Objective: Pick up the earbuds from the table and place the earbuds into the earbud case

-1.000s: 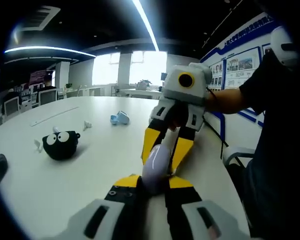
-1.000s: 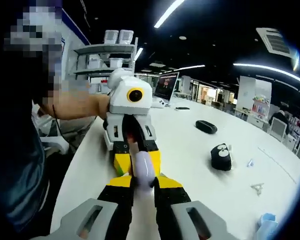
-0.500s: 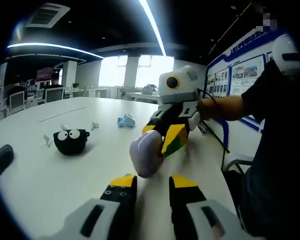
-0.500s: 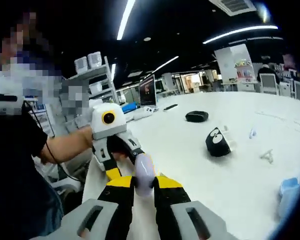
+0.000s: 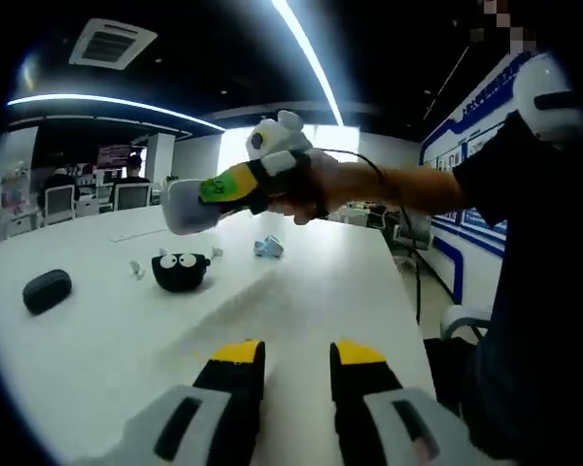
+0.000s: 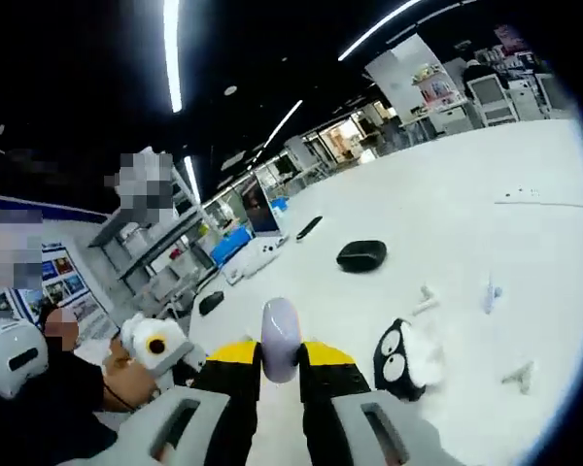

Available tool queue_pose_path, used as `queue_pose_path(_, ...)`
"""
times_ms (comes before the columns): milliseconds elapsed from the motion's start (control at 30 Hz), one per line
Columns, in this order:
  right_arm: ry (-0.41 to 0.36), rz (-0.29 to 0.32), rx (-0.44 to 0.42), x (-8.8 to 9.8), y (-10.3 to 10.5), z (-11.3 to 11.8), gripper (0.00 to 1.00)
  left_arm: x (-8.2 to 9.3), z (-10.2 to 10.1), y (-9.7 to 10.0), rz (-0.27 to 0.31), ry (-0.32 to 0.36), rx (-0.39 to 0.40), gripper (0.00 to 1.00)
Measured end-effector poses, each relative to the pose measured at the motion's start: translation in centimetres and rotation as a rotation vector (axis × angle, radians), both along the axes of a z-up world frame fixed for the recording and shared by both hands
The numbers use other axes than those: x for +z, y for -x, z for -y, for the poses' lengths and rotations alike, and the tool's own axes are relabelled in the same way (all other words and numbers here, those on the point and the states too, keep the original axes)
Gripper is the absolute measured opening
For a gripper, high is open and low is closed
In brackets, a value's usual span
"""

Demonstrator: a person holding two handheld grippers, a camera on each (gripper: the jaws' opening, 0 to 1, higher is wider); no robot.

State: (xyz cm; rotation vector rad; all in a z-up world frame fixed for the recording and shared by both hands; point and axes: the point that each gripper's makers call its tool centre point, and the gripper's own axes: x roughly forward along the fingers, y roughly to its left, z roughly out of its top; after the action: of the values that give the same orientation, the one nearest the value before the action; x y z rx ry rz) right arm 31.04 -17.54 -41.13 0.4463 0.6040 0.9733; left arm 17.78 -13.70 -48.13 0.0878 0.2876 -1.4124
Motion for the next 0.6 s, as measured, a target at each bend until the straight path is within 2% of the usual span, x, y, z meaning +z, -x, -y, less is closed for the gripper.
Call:
queue_pose_path(67, 0.002, -0.014, 0.003, -0.1, -1.8, -0.6, 0.14, -0.1, -0.3, 0.2, -0.001, 0.001, 0.004, 0.28)
queue_pose_path(133, 0.049, -0.016, 0.004, -0.7, -3.7, -1.1, 0.14, -0.3, -1.0, 0.2, 0.002, -0.006, 0.013, 0.28)
queue_pose_path(333, 0.071, -0.145, -0.001, -2.7, -8.9, -2.1, 0.15, -0.1, -2.6, -0.1, -0.001, 0.009, 0.051, 0.28)
queue_pose_path(533, 0.098, -0.281, -0.031, -5.3, -12.4, -2.3, 0.15, -0.1, -4.4, -0.3, -0.004, 0.011, 0.092, 0.28)
queue_pose_path(600, 0.125, -0.307, -0.037, -6.6, -13.5, -2.2, 0.15, -0.1, -4.8, -0.3, -0.01, 0.013, 0.101, 0.28)
